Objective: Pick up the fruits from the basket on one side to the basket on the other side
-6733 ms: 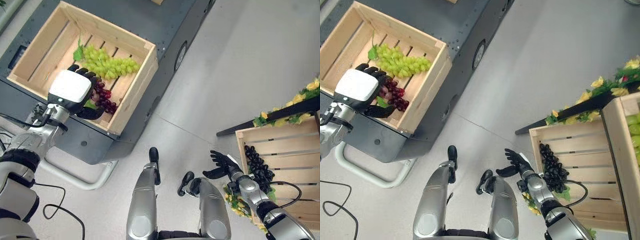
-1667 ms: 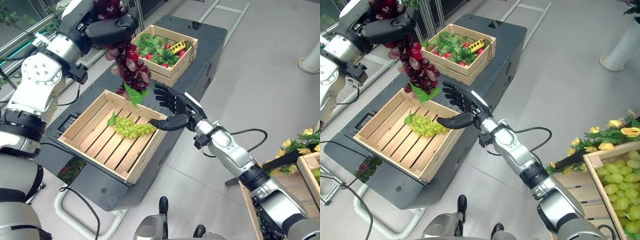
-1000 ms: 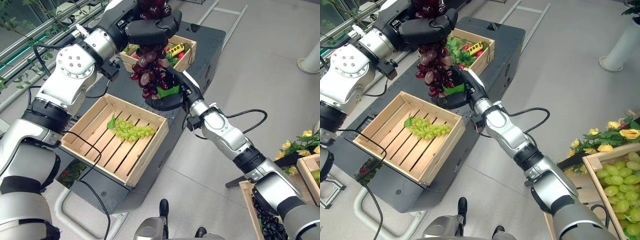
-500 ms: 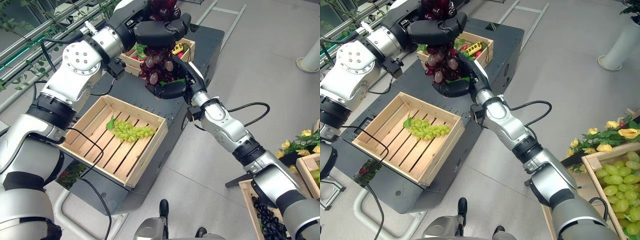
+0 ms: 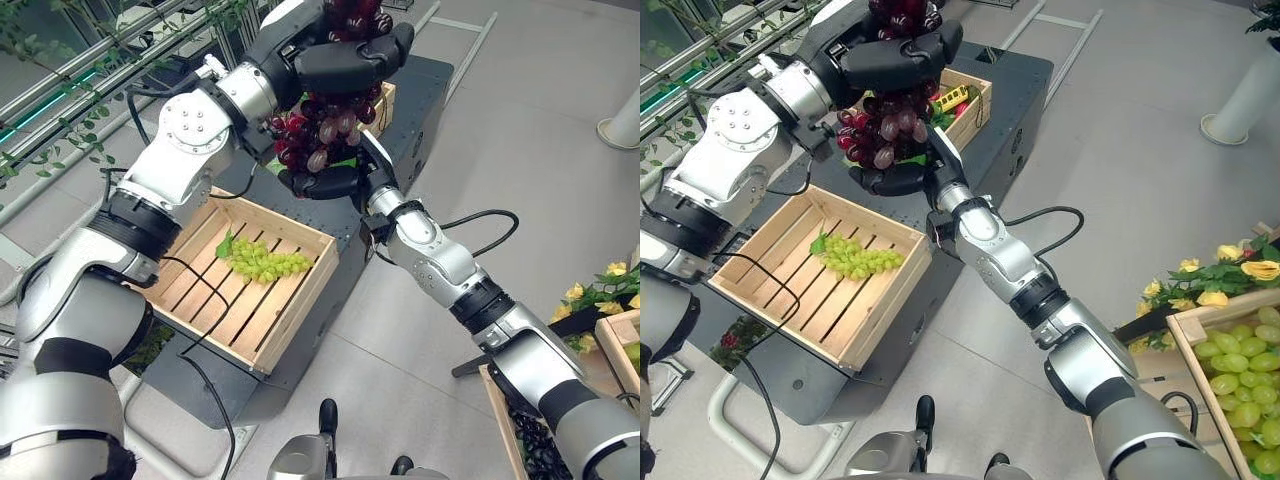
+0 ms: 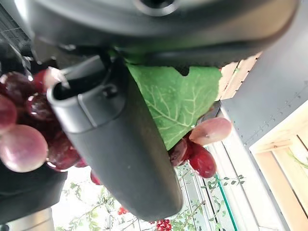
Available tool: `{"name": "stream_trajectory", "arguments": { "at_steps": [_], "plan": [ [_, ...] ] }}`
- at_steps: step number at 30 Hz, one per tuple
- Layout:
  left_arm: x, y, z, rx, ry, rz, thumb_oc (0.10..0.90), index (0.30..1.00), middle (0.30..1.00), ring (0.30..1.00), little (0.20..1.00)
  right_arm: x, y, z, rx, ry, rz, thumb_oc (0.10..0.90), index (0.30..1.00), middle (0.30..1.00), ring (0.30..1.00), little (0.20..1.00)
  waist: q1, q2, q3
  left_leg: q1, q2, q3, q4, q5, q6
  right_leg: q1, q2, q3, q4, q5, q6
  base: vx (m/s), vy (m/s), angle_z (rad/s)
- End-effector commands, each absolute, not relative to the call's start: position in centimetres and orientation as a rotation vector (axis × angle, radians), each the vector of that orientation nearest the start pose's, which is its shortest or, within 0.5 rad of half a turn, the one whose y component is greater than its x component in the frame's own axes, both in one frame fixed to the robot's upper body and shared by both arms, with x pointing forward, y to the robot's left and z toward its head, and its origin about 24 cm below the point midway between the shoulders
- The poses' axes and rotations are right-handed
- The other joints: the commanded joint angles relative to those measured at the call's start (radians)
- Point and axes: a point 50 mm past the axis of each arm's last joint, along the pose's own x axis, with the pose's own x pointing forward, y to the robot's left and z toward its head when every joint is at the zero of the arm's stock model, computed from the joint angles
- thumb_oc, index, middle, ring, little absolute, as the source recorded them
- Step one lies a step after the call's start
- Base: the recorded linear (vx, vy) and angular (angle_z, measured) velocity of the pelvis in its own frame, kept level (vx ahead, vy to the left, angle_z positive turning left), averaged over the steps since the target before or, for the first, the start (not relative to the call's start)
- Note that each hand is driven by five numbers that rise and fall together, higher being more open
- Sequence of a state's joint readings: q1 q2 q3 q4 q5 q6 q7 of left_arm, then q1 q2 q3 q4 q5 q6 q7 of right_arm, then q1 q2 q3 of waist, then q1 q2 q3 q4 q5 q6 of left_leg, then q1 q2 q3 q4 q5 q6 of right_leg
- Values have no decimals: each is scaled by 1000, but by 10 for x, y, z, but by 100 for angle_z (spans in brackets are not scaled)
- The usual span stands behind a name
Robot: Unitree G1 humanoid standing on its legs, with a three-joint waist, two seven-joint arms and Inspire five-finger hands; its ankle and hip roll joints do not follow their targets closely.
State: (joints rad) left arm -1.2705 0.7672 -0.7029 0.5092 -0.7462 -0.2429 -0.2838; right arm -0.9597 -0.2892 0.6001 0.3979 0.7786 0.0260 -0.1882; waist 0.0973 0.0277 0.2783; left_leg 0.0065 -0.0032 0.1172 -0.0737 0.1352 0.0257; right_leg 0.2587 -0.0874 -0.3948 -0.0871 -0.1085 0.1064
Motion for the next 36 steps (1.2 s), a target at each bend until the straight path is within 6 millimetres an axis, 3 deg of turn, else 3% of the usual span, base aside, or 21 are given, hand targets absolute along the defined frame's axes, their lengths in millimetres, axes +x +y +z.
{"name": "stream_trajectory", "arguments": {
  "at_steps": [1,2,3,8,14,15,16,17,27,36],
  "plan": [
    [363,124,363,165,-810,-613,400,300,300,300,300,364,-13,238,295,-359,498,800,900,900,900,900,27,22,-277,104,-4,-50,-14,-177,-76,-53,15,4,0,27,-58,0,0,0],
    [362,123,363,160,-812,-617,400,300,300,300,300,364,-12,239,305,-364,499,778,867,867,867,867,28,22,-278,104,-4,-50,-14,-177,-77,-52,15,4,0,26,-58,0,0,0],
    [362,121,362,161,-812,-621,400,300,300,300,300,364,-12,242,329,-382,492,400,300,300,300,300,30,22,-279,105,-4,-53,-14,-177,-77,-51,15,3,0,26,-59,0,0,0],
    [363,118,358,192,-798,-608,400,300,300,300,300,363,-10,247,355,-418,486,400,300,300,300,300,34,22,-283,103,-5,-59,-14,-176,-77,-52,16,3,0,26,-60,0,0,0],
    [369,133,353,221,-761,-546,400,300,300,300,300,363,-16,251,365,-450,465,400,300,300,300,300,35,23,-284,103,-4,-58,-14,-173,-74,-53,15,1,0,29,-59,-20,10,1],
    [371,138,353,218,-746,-515,504,455,455,455,455,363,-17,251,369,-456,460,400,300,300,300,300,34,25,-281,96,-5,-54,-14,-161,-70,-58,14,-9,0,40,-62,0,0,0],
    [372,141,352,214,-739,-499,504,455,455,455,455,363,-18,251,370,-457,458,400,300,300,300,300,34,25,-281,96,-5,-54,-14,-161,-70,-58,14,-9,0,40,-62,-48,21,-1],
    [374,146,351,207,-729,-475,800,900,900,900,900,363,-19,251,370,-459,453,400,300,300,300,300,34,26,-282,96,-5,-54,-14,-161,-71,-58,14,-10,0,41,-62,0,0,0],
    [384,190,338,220,-674,-170,800,900,900,900,900,364,-29,240,389,-443,397,400,300,300,300,300,30,30,-273,97,-2,-49,-14,-158,-72,-58,14,-12,0,42,-63,0,0,0],
    [386,220,324,588,-603,4,800,900,900,900,900,364,-42,224,340,-411,340,400,300,300,300,300,16,33,-263,94,0,-41,-14,-158,-72,-63,14,-4,0,44,-61,0,0,0]
  ]
}}
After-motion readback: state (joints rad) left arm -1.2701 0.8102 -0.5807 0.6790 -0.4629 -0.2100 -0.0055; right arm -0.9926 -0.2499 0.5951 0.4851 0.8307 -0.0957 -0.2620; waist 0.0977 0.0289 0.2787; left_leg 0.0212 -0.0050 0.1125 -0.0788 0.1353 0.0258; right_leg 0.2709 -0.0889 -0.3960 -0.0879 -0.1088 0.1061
